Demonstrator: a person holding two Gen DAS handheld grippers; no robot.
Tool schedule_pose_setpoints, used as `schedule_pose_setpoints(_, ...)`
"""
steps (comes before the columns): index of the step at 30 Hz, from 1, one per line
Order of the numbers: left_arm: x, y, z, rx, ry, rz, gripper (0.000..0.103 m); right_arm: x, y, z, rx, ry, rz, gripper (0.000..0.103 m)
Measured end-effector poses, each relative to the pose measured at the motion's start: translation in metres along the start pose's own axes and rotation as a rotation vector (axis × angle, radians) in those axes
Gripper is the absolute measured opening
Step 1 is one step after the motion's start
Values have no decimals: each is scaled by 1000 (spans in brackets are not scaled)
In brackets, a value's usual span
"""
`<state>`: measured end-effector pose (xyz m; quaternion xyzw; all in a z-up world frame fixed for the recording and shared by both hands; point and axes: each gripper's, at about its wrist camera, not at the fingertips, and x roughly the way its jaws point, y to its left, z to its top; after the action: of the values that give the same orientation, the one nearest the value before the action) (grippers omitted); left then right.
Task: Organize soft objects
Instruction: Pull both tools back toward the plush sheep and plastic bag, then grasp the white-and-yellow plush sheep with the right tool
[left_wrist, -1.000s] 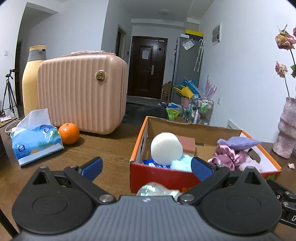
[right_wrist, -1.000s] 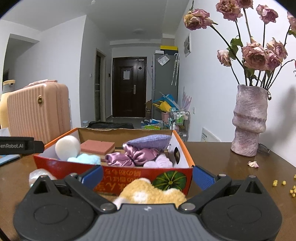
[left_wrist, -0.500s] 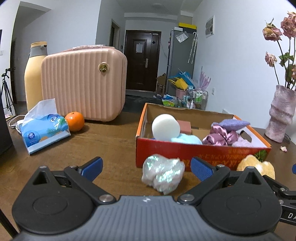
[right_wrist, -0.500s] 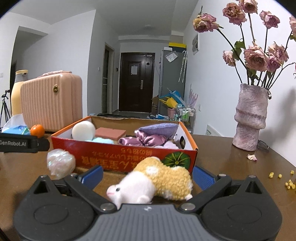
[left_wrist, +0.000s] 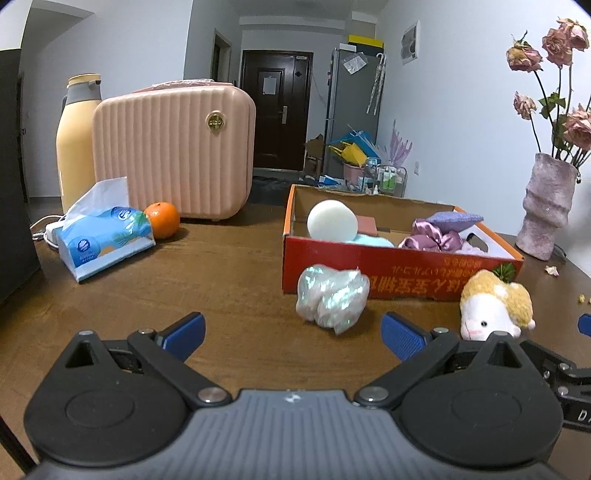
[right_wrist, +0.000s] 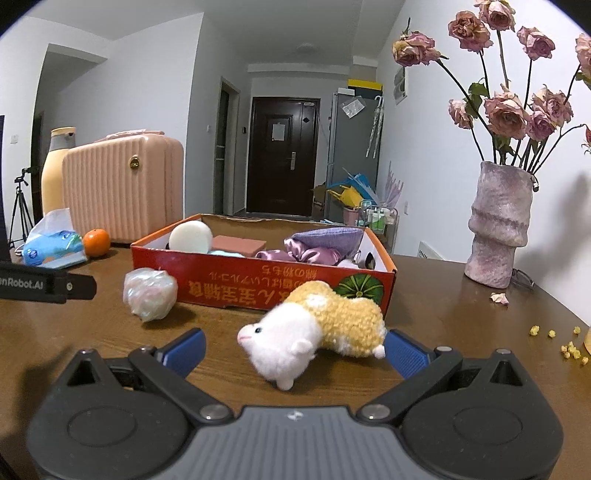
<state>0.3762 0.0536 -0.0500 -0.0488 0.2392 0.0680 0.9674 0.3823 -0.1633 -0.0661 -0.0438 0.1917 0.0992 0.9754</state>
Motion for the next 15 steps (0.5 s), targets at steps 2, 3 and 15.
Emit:
schedule_pose_setpoints(2,-6,2,-3,3,2,-5,103,-3,0,-2,2,2,3,103)
schedule_pose_setpoints(3,-9,3,-5,3,1,-7,103,-4,1,-2,2,3,4,103)
schedule_pose_setpoints(15,-13,8,-5,-9,0,-11,103,-3,1,-5,6,20,1,103)
